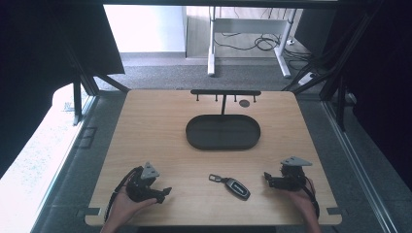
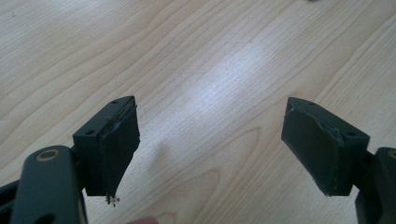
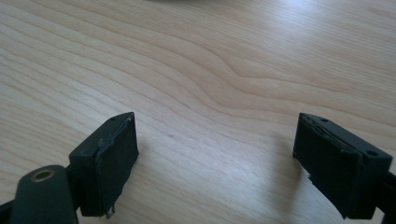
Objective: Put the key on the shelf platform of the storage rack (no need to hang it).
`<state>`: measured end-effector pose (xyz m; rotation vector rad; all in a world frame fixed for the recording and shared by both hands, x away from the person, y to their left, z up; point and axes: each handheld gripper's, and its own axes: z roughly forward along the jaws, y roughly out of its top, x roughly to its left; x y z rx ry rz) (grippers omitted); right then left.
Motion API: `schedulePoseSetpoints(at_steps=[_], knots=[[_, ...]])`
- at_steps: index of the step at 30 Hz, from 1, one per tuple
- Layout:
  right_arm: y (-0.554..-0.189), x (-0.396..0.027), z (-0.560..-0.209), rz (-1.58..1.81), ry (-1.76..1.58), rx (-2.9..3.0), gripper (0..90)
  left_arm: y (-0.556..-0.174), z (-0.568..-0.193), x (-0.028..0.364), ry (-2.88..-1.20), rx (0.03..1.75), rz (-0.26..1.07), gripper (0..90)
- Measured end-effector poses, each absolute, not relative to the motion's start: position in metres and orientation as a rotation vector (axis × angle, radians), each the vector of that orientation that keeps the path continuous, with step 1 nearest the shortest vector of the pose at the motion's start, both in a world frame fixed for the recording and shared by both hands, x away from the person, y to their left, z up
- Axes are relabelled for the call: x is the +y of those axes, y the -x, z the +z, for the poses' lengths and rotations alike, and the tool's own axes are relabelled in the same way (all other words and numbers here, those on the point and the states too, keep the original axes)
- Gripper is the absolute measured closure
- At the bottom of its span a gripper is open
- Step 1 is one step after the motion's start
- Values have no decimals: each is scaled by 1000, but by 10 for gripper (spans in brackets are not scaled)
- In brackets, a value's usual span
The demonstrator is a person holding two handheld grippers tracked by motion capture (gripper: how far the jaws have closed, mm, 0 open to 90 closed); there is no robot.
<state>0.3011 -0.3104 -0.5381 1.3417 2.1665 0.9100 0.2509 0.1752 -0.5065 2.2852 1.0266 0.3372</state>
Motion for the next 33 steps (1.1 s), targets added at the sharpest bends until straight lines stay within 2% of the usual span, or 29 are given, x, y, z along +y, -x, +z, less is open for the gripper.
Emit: schedulePoseSetpoints(at_steps=[5,21,28,33], knots=[[-293,-317,-529,1022,-1283,2062,222,-249,-509,173,-2302,1025,337,196],[-283,-332,-512,1082,-1333,2029,259,-249,-502,182,-2270,1035,346,196],[-288,-308,-506,1025,-1251,2195,281,-248,-495,180,-2255,1016,328,196],[-294,-292,-485,994,-1208,2275,294,-246,-492,184,-2238,1014,331,197]])
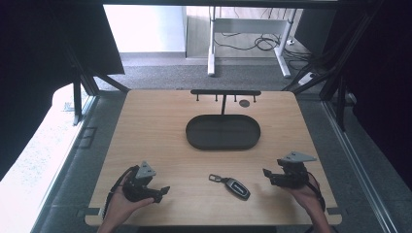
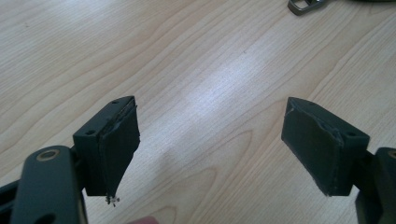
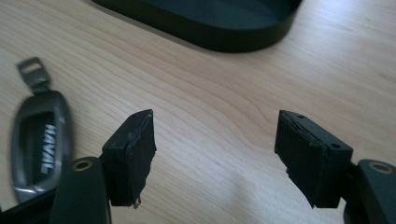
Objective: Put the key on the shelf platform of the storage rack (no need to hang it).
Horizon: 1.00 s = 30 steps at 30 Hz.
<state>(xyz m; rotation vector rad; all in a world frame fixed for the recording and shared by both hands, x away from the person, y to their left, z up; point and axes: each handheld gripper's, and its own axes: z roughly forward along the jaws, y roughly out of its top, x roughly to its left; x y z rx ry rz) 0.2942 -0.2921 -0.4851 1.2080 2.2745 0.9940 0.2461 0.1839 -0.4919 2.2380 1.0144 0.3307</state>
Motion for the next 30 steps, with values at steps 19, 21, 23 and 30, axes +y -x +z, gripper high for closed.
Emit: schedulePoseSetpoints(at_steps=[19,21,23,30], knots=[[-309,-233,-437,861,-961,2517,334,-247,-493,188,-2229,1026,322,196],[-309,-228,-433,851,-942,2529,334,-247,-493,188,-2224,1032,323,196],[-308,-221,-429,828,-901,2551,334,-247,-493,189,-2224,1031,324,196],[-310,-207,-428,796,-854,2594,335,-247,-493,189,-2226,1031,321,196]])
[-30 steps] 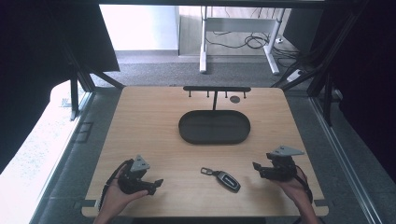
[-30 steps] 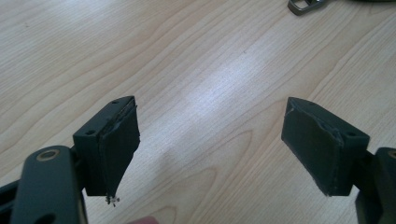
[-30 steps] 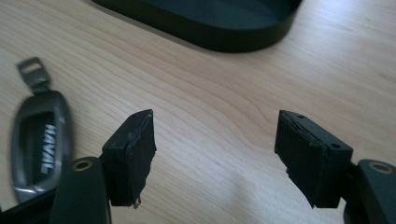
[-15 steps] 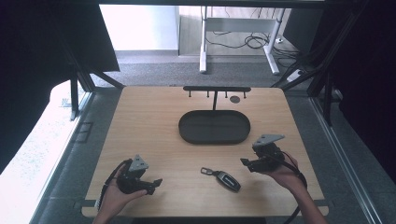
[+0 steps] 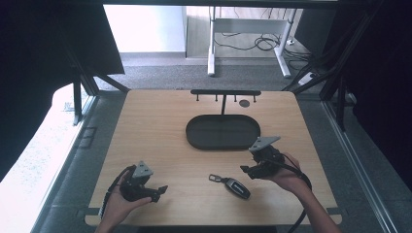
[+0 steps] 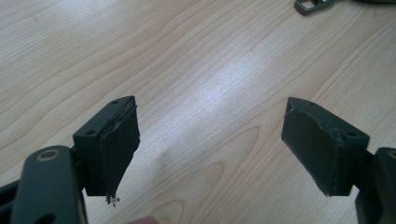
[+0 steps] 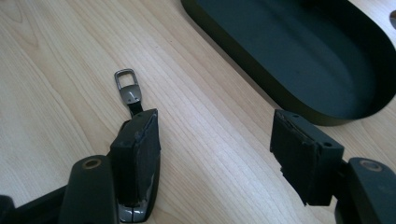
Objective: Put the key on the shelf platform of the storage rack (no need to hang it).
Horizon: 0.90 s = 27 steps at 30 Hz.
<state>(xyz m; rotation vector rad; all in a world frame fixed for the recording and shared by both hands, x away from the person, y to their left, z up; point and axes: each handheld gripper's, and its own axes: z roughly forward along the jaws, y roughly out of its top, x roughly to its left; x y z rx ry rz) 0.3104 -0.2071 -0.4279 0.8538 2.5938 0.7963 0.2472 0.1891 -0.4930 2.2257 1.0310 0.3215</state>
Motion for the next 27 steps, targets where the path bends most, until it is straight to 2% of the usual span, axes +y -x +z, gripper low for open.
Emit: schedulePoseSetpoints(at_steps=[15,27], knots=[[-311,-184,-430,751,-808,2665,339,-248,-496,187,-2236,1033,317,196],[-308,-164,-446,715,-770,2752,352,-248,-495,188,-2236,1032,319,197]])
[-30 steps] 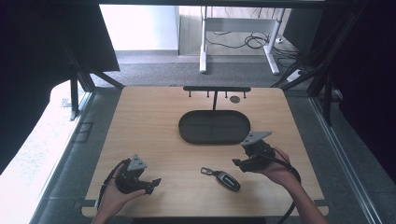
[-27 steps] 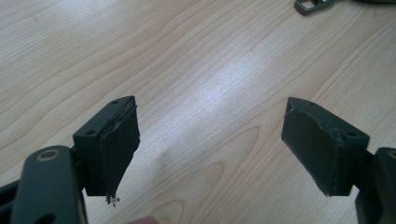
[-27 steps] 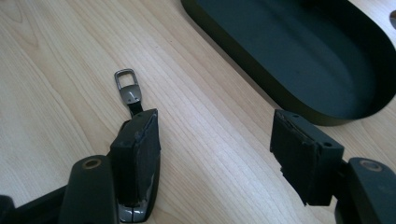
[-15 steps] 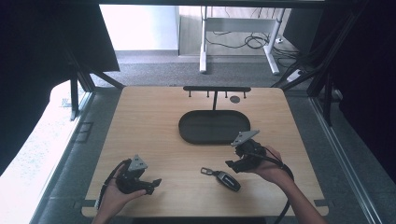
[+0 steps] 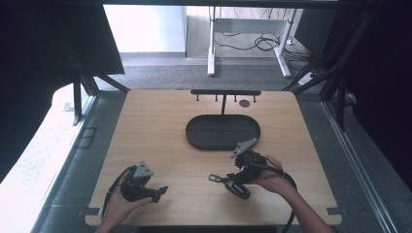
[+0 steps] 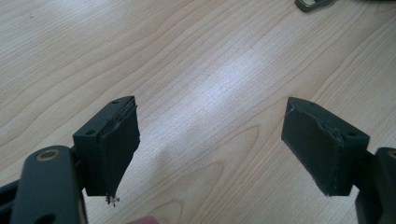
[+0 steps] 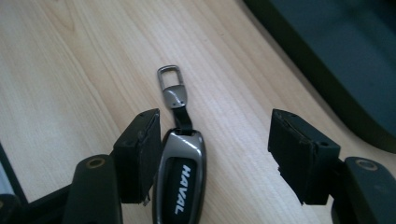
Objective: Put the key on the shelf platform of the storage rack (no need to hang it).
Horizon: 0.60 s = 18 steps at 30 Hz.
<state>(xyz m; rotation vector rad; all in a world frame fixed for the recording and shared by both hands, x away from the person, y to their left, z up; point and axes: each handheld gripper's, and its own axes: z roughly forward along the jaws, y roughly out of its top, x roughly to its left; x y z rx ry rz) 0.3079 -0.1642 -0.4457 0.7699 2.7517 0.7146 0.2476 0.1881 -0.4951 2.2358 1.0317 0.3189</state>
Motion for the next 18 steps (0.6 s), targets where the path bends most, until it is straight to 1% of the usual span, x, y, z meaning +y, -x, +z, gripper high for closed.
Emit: schedulePoseSetpoints(at_steps=[18], knots=[[-305,-161,-468,603,-795,2795,330,-248,-498,185,-2248,1031,308,196]])
